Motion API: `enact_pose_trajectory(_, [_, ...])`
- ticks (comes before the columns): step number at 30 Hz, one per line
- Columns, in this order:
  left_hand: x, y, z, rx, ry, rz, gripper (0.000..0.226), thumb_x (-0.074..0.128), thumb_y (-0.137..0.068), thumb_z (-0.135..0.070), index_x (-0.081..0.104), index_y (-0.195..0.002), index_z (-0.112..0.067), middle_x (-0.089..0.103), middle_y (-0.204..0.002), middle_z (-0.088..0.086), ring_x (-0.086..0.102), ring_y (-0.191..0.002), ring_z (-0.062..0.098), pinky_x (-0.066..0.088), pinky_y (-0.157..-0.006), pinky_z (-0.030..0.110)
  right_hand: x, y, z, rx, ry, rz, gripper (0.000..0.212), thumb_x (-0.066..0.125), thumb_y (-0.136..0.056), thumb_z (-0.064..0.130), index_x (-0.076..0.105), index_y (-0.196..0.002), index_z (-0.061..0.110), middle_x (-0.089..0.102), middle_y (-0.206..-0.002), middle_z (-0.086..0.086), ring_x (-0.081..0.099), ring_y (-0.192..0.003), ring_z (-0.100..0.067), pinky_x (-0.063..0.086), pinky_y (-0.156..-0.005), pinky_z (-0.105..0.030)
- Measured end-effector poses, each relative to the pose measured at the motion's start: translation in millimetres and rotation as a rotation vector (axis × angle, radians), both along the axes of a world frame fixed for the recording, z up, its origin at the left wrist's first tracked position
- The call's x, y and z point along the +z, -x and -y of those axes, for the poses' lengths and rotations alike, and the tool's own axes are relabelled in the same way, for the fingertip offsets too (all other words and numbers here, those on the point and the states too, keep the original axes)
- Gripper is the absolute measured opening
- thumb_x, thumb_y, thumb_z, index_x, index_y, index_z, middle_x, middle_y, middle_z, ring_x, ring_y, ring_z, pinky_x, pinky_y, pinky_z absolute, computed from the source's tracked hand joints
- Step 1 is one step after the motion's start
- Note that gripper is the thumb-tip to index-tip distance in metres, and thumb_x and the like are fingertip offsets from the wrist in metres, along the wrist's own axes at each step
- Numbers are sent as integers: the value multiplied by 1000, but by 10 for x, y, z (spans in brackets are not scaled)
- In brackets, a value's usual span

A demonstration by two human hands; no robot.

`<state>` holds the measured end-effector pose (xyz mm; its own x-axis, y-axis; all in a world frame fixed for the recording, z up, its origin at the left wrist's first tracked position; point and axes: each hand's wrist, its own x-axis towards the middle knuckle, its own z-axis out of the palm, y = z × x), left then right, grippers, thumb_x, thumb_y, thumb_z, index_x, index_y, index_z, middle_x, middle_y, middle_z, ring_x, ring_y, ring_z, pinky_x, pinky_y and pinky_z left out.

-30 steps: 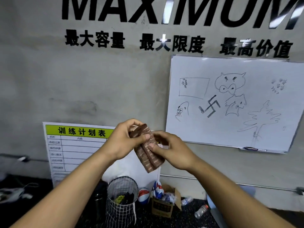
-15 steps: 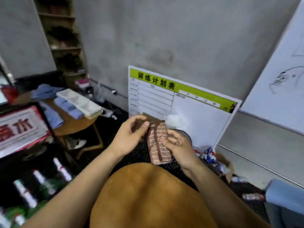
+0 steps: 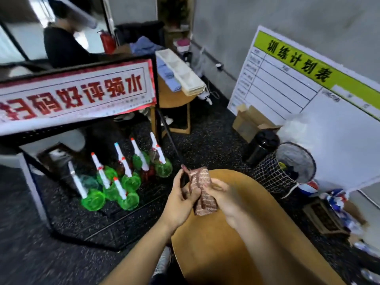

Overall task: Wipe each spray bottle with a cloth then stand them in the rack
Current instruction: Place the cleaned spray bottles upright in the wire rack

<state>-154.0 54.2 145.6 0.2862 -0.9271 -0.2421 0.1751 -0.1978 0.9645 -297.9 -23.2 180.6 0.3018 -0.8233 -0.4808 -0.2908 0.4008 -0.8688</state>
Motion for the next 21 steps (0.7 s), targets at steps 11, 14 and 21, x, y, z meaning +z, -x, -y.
enact_pose_trajectory(11, [-1073, -778, 58, 31, -187, 111, 56, 72, -95, 4, 62, -130, -38, 76, -88, -12, 71, -86, 10, 60, -94, 47, -910, -902, 216, 123, -181, -242, 38, 66, -101, 12, 60, -134, 30, 74, -115, 4, 74, -89, -9, 53, -57, -15])
enact_pose_trajectory(14, [-1298, -883, 273, 30, -188, 113, 58, 69, -94, 9, 64, -129, -36, 78, -109, -11, 74, -103, 8, 58, -99, 35, -1149, -1071, 414, 168, -82, -363, 39, 63, -98, 7, 62, -129, 30, 73, -116, 6, 72, -91, -10, 58, -65, -23])
enact_pose_trajectory(21, [-1618, -1062, 610, -14, -273, 231, 65, 76, -83, 12, 65, -110, -47, 75, -105, -18, 71, -100, 1, 54, -91, 20, -1566, -1303, 604, 360, 250, -504, 47, 61, -93, 0, 65, -129, 29, 66, -112, 12, 65, -98, -14, 51, -84, -32])
